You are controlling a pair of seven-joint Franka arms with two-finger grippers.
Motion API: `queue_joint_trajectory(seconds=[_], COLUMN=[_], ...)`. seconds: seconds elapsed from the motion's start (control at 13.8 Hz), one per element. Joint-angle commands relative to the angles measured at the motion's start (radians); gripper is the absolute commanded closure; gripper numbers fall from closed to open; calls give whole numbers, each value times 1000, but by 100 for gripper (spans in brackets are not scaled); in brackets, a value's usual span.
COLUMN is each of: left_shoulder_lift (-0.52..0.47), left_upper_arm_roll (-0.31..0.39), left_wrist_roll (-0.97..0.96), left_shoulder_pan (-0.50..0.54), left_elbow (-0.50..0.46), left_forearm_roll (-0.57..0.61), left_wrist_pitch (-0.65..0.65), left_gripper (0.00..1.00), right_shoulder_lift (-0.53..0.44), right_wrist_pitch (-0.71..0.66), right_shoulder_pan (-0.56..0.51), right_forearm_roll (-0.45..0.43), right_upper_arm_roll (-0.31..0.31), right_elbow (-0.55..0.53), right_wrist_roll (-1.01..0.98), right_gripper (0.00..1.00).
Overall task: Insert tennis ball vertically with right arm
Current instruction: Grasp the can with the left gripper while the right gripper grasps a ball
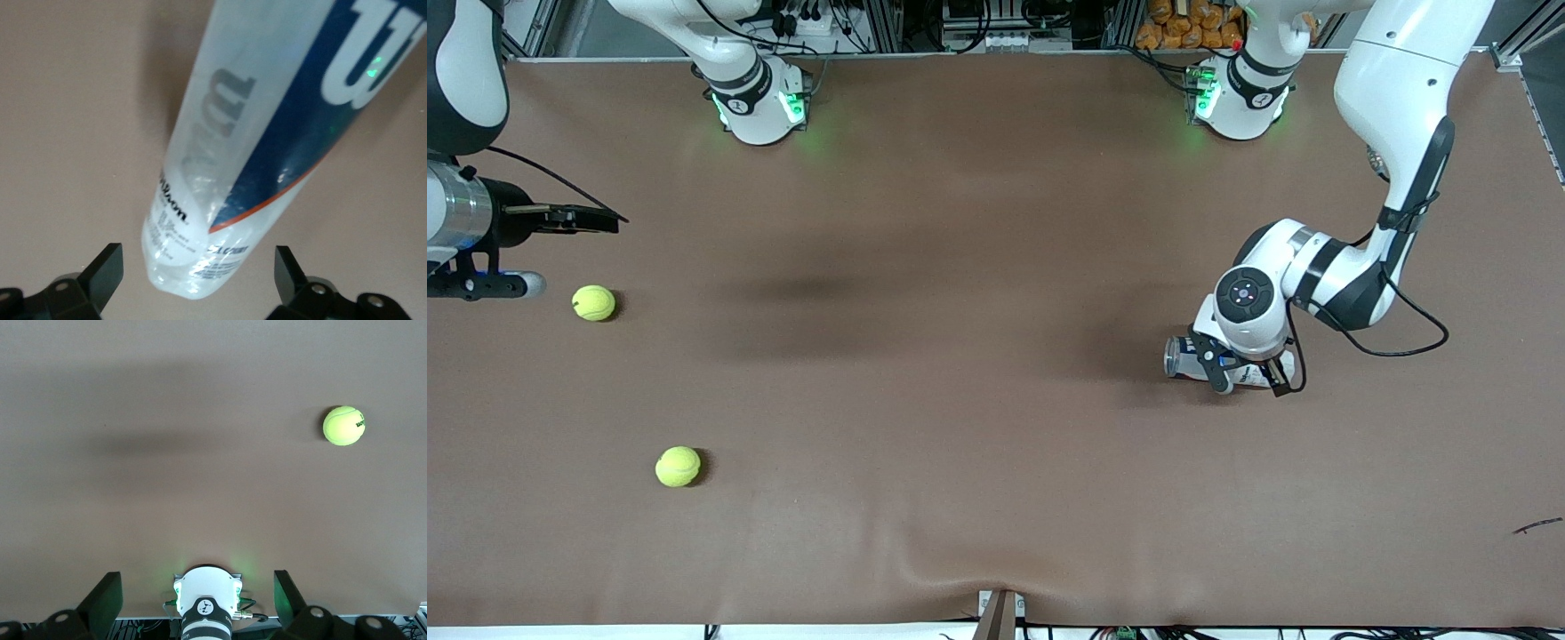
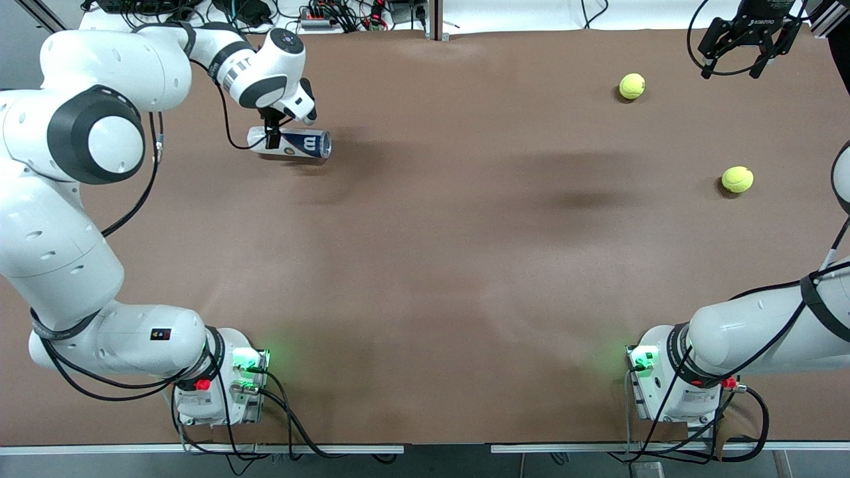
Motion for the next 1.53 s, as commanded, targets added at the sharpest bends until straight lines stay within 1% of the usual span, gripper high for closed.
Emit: queue_joint_trajectory(seconds=[0.0, 0.07, 0.29, 0.36, 0.58, 0.8, 0.94, 1.09, 1.16, 1.31, 1.45], left_shoulder_lift=[-3, 3, 15, 15, 29, 50, 53, 61, 69, 79, 89], left_upper_arm_roll=[-4, -4, -3, -4, -4, -4, -4, -4, -3, -4, -4], left_wrist_roll=[11, 32, 95, 97, 107, 133, 144, 165, 188, 221, 251], left_shoulder_pan=[-2, 1, 4, 4, -1, 7, 10, 12, 18, 59, 76], left_elbow=[-18, -18, -15, -15, -15, -17, -18, -18, -18, -21, -23], left_forearm_roll=[25, 34, 61, 87, 98, 136, 141, 143, 152, 166, 164], left_wrist_pitch=[12, 17, 87, 90, 94, 138, 144, 172, 198, 248, 271], left_gripper=[0, 0, 0, 0, 0, 0, 0, 0, 0, 0, 0], right_shoulder_lift=[-12, -12, -12, -12, -12, -10, -12, -33, -57, -96, -91], right_wrist_pitch=[6, 6, 6, 6, 6, 6, 16, 52, 82, 160, 222], right_shoulder_pan=[-4, -4, -4, -4, -4, -4, -3, -3, -1, -4, -14], right_forearm_roll=[-11, -11, -11, -11, -11, -11, -11, -11, -11, -11, -12], right_upper_arm_roll=[6, 6, 6, 6, 6, 6, 6, 6, 8, 6, 6], right_elbow=[-16, -16, -16, -16, -16, -16, -24, -59, -95, -160, -171], right_wrist_roll=[-3, -3, -3, -3, -3, -3, -3, -3, -3, -3, -4], right_gripper=[0, 0, 0, 0, 0, 0, 0, 0, 0, 0, 0])
